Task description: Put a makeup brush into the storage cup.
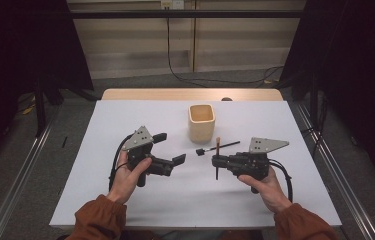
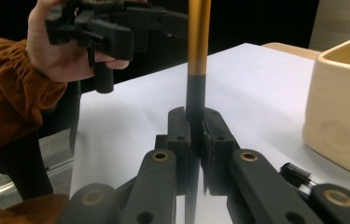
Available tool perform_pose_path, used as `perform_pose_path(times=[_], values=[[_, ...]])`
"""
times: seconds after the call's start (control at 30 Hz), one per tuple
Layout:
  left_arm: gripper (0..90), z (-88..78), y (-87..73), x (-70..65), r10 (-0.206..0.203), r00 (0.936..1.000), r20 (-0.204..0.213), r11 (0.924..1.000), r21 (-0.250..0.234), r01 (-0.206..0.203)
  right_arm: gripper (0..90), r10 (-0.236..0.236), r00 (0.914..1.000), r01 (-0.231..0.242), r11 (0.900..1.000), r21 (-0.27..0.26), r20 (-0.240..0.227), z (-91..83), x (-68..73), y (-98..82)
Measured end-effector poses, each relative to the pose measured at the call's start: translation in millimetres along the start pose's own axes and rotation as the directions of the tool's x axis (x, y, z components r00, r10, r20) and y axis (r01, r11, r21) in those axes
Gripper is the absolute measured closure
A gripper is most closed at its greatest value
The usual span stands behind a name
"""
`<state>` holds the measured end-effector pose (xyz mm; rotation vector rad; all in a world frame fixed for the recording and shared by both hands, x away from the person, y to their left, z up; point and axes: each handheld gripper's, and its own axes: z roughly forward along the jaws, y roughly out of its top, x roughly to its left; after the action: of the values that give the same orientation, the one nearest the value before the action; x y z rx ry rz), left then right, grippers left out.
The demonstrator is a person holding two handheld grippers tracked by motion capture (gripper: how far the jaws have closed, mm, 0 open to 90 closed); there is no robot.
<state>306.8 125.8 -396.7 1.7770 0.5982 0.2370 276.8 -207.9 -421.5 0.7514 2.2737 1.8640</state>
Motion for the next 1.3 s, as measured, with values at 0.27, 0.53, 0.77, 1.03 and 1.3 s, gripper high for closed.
perform_pose_path(times=[0.27,0.53,0.77,1.03,1.3], values=[[2.2,-12.1,-12.9,3.4,-0.028,0.9995,-0.016,0.9994,-0.019,0.028,83.9,0.005,0.9993,-0.005,1.0,-0.007,0.037,-4.4,-7.7,3.2],[2.1,-26.5,-28.6,0.8,-0.025,0.9985,-0.049,0.9996,-0.015,0.024,83.8,0.004,0.9981,-0.003,1.0,-0.019,0.061,-3.9,-12.5,9.9],[2.1,-41.1,-36.9,4.3,-0.024,0.9971,-0.072,0.9997,-0.002,0.024,83.8,0.013,0.9959,-0.01,1.0,-0.028,0.09,-1.3,-22.2,14.1],[2.2,-52.9,-42.4,1.9,-0.026,0.9967,-0.078,0.9997,0.0,0.026,83.9,0.019,0.9919,-0.015,0.999,-0.034,0.125,-8.0,-30.7,17.3],[2.2,-66.8,-57.2,3.8,-0.062,0.9946,-0.083,0.998,-0.002,0.062,83.9,-0.014,0.9904,0.02,0.999,-0.041,0.138,1.7,-35.4,39.6]])
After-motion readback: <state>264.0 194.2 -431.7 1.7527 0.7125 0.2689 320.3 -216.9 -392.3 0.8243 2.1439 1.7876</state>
